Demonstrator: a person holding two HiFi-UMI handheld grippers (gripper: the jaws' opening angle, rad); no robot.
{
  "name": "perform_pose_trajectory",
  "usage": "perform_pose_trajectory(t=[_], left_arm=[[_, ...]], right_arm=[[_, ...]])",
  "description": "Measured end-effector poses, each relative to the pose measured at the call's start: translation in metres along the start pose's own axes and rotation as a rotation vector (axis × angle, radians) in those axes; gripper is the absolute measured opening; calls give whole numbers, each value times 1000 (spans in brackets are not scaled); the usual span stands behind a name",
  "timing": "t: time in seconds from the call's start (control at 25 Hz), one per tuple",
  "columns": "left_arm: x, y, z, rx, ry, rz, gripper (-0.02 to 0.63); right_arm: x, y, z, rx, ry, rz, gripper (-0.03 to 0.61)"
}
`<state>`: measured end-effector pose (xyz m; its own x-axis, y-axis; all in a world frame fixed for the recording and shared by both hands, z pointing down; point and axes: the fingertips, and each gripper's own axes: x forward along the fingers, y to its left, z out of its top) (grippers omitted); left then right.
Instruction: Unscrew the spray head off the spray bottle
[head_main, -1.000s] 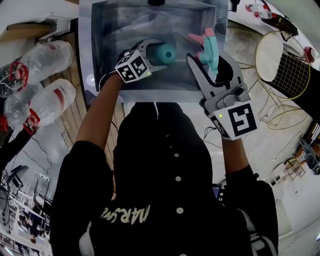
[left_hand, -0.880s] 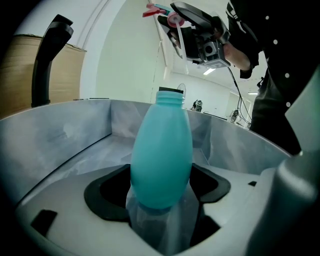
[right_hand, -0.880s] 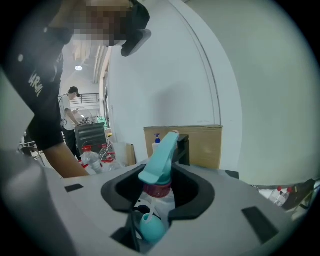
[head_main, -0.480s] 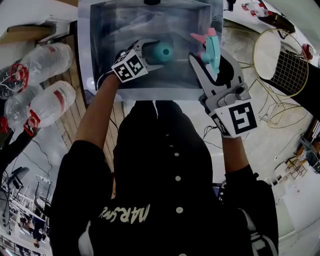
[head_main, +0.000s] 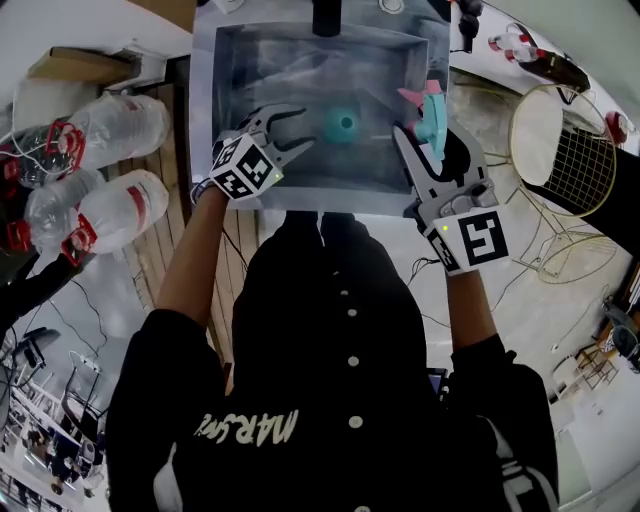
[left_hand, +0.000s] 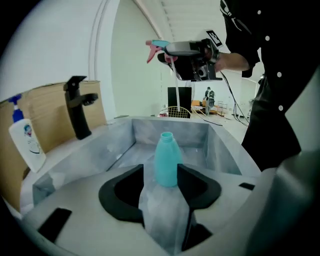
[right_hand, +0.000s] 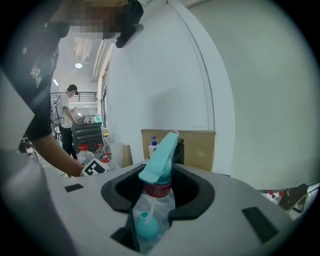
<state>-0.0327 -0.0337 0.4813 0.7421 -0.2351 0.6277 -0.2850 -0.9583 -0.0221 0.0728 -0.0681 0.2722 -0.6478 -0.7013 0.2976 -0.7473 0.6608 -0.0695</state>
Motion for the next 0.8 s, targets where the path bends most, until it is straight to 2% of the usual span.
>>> perform_pose_trajectory(t=[0.08, 0.2, 0.28, 0.48, 0.8], left_arm=[[-20, 3, 10, -13, -41, 71, 175], [-54, 2, 46, -76, -213, 151, 52], [-77, 1, 67, -111, -296, 209, 25], [-123, -4, 98, -173, -352, 316, 25], [-174, 12, 139, -205, -348, 449, 25]], right_arm=[[-4, 1, -1, -18, 2, -1, 163], [-12, 1, -2, -26, -5, -9, 163], [-18, 1, -1, -26, -17, -21, 163], [-35, 4, 8, -54, -36, -49, 163], [-58, 0, 38, -62, -95, -103, 163]])
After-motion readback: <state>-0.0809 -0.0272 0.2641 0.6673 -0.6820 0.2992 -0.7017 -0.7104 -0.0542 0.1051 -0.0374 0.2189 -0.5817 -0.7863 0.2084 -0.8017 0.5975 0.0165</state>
